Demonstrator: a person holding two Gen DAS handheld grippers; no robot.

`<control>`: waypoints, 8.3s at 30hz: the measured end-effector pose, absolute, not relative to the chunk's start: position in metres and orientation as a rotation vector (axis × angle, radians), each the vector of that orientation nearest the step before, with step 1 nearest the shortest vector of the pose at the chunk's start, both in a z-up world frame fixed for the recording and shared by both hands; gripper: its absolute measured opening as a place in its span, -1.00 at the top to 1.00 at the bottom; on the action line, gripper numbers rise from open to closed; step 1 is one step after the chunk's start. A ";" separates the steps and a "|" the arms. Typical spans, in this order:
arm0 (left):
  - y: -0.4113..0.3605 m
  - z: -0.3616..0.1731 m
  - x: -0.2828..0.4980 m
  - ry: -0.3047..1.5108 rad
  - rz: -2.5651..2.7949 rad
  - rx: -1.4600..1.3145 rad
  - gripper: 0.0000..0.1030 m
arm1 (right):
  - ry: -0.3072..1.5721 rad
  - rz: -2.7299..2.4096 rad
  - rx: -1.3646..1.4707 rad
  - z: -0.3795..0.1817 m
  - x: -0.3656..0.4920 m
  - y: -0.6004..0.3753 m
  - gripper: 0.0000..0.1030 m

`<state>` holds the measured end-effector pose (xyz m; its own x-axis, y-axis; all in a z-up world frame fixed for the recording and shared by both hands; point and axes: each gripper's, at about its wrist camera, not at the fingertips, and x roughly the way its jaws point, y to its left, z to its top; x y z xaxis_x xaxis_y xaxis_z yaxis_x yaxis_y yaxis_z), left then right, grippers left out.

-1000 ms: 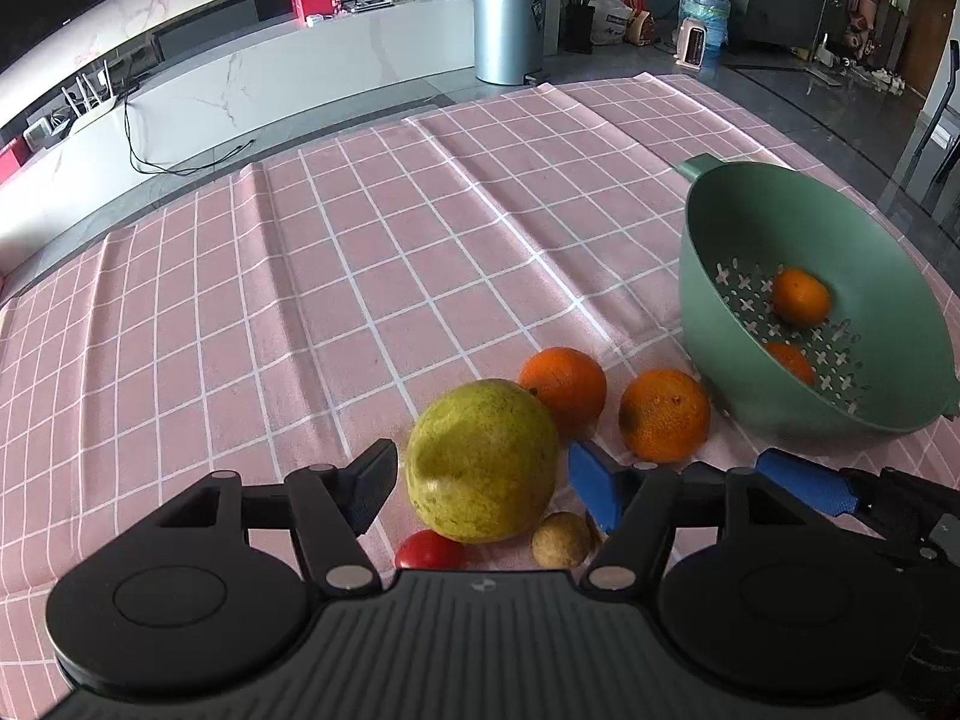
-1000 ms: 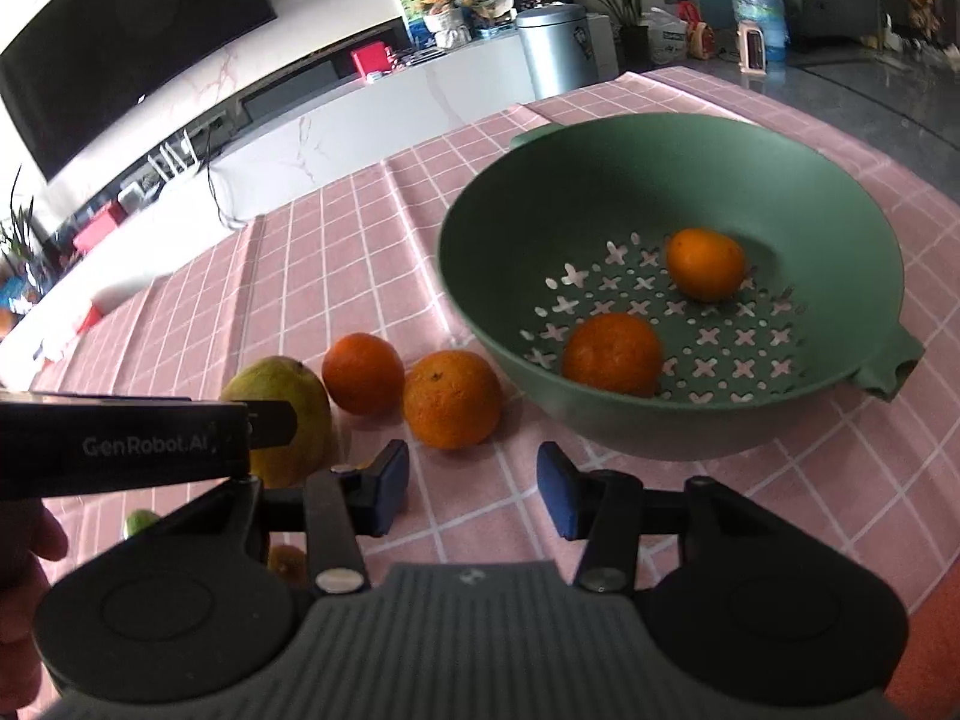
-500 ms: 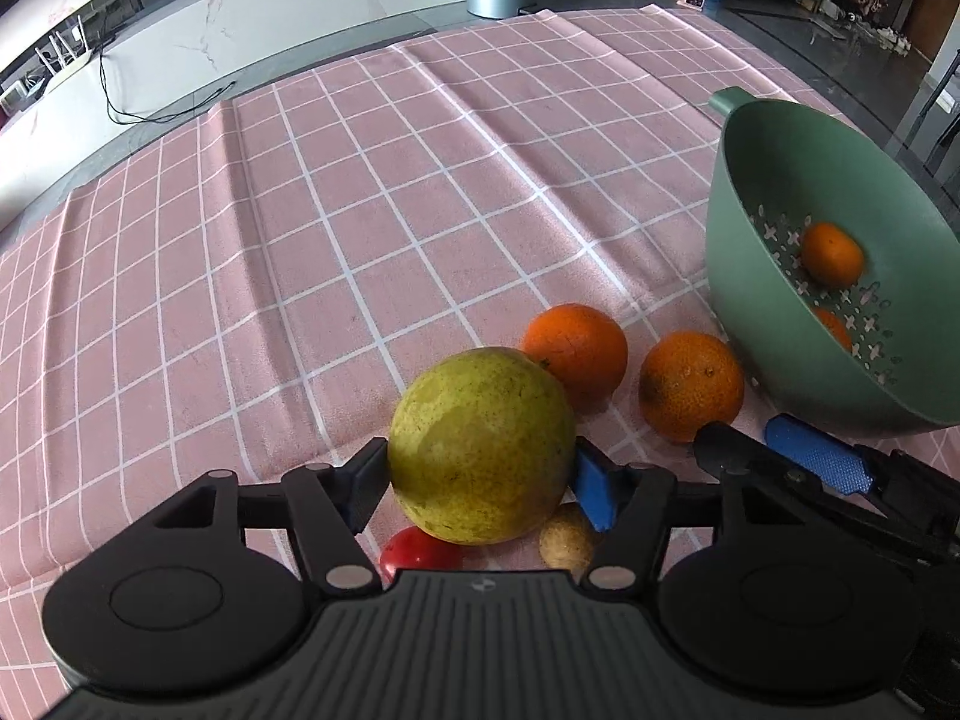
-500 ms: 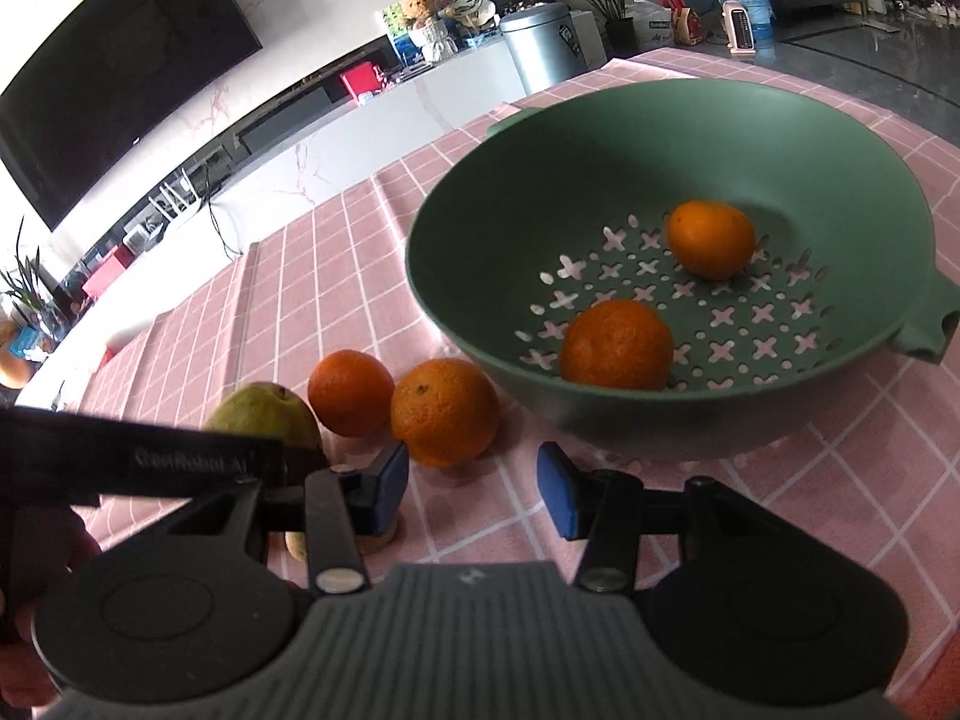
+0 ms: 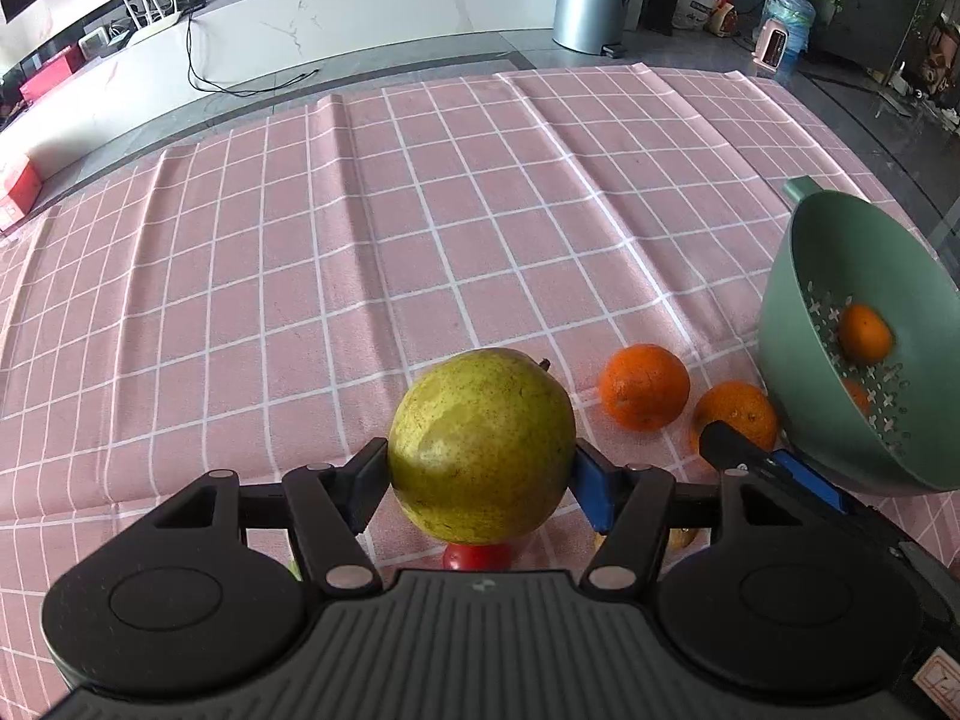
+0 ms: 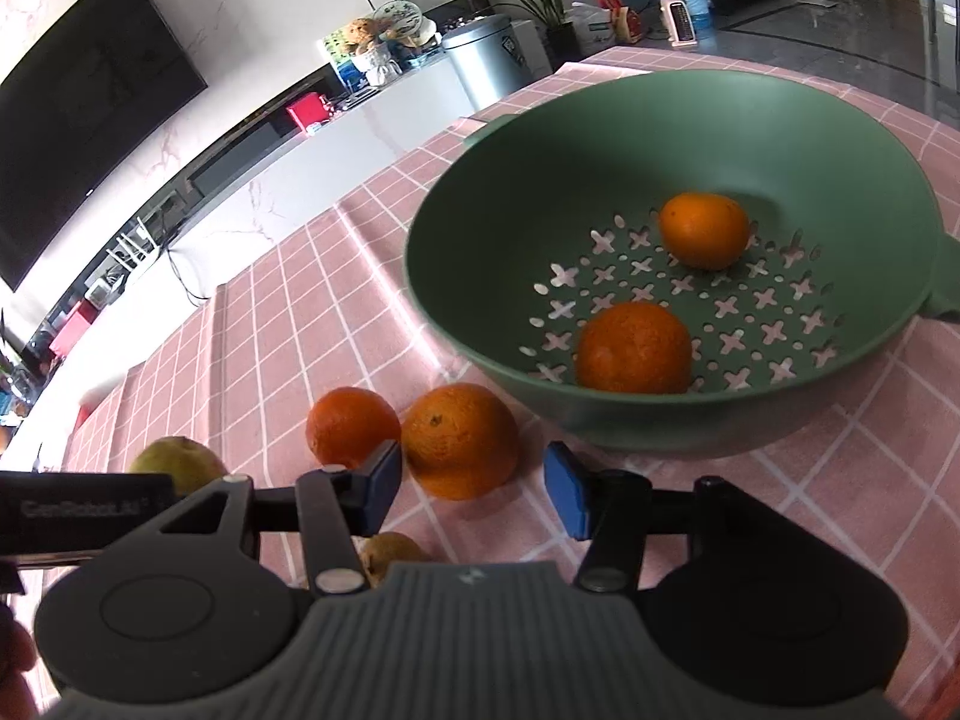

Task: Organize fruits
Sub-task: 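Grasp the yellow-green pear with the left gripper while the right gripper grasps an orange, then lower the pear and orange into the colander and open both grippers, then move the left gripper to the cucumber while the right gripper approaches an orange, then grasp the cucumber with the left gripper while the right gripper grasps the orange, then carry the cucumber and orange over the colander and lower them inside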

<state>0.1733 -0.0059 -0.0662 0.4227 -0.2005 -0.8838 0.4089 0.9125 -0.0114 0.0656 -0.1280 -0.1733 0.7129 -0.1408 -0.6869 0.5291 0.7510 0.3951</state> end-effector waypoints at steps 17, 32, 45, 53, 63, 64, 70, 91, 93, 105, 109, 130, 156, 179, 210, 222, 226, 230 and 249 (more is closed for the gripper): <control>-0.009 -0.023 0.145 1.031 -0.364 0.180 -0.42 | 0.792 -0.230 0.581 -0.151 0.048 -0.124 0.22; -0.071 0.014 0.106 0.992 -0.466 0.182 -0.42 | 0.727 -0.070 0.409 -0.076 -0.013 -0.180 0.22; -0.173 -0.014 0.105 1.053 -0.594 0.357 -0.42 | 0.913 -0.010 0.167 -0.084 0.005 -0.266 0.22; -0.193 -0.035 0.121 1.098 -0.597 0.398 -0.42 | 0.991 0.091 0.016 -0.093 0.030 -0.266 0.22; -0.202 -0.055 0.137 1.139 -0.599 0.429 -0.42 | 1.056 0.152 -0.063 -0.113 0.048 -0.258 0.22; -0.203 -0.056 0.138 1.143 -0.599 0.431 -0.42 | 1.060 0.155 -0.066 -0.114 0.049 -0.258 0.22; -0.206 -0.064 0.141 1.151 -0.607 0.429 -0.42 | 1.078 0.162 -0.066 -0.116 0.053 -0.259 0.21; -0.173 -0.010 0.125 1.028 -0.621 0.370 -0.46 | 0.995 0.117 0.130 -0.089 0.034 -0.274 0.06; -0.163 0.000 0.119 1.005 -0.622 0.354 -0.46 | 0.973 0.106 0.173 -0.084 0.027 -0.274 0.06; -0.073 0.030 0.084 0.943 -0.447 0.250 -0.46 | 0.754 0.011 0.324 -0.070 -0.017 -0.224 0.05; -0.031 0.022 0.087 0.987 -0.286 0.176 -0.46 | 0.715 0.024 0.341 -0.070 -0.022 -0.200 0.05; 0.066 -0.068 0.122 1.257 0.036 -0.193 -0.37 | 0.814 0.162 0.108 -0.102 0.028 -0.108 0.06; 0.063 -0.098 0.145 1.288 -0.024 -0.204 0.12 | 0.816 0.172 -0.292 -0.139 0.112 -0.088 0.11; 0.064 -0.068 0.140 1.191 -0.085 -0.160 0.17 | 0.898 0.144 -0.523 -0.161 0.140 -0.061 0.25; -0.013 0.043 0.071 0.904 -0.362 -0.064 0.21 | 0.725 0.086 -0.151 -0.054 0.013 -0.131 0.26; -0.107 0.047 0.089 0.913 -0.595 -0.024 0.21 | 0.748 -0.045 -0.094 -0.042 -0.002 -0.216 0.25; -0.133 0.034 0.096 0.952 -0.625 0.019 0.21 | 0.783 -0.052 -0.078 -0.052 -0.001 -0.237 0.25; -0.141 0.019 0.102 1.008 -0.649 0.021 0.21 | 0.815 -0.035 -0.074 -0.065 0.004 -0.247 0.25; -0.151 -0.041 0.134 1.200 -0.636 0.017 0.21 | 0.939 0.106 -0.152 -0.100 0.037 -0.254 0.25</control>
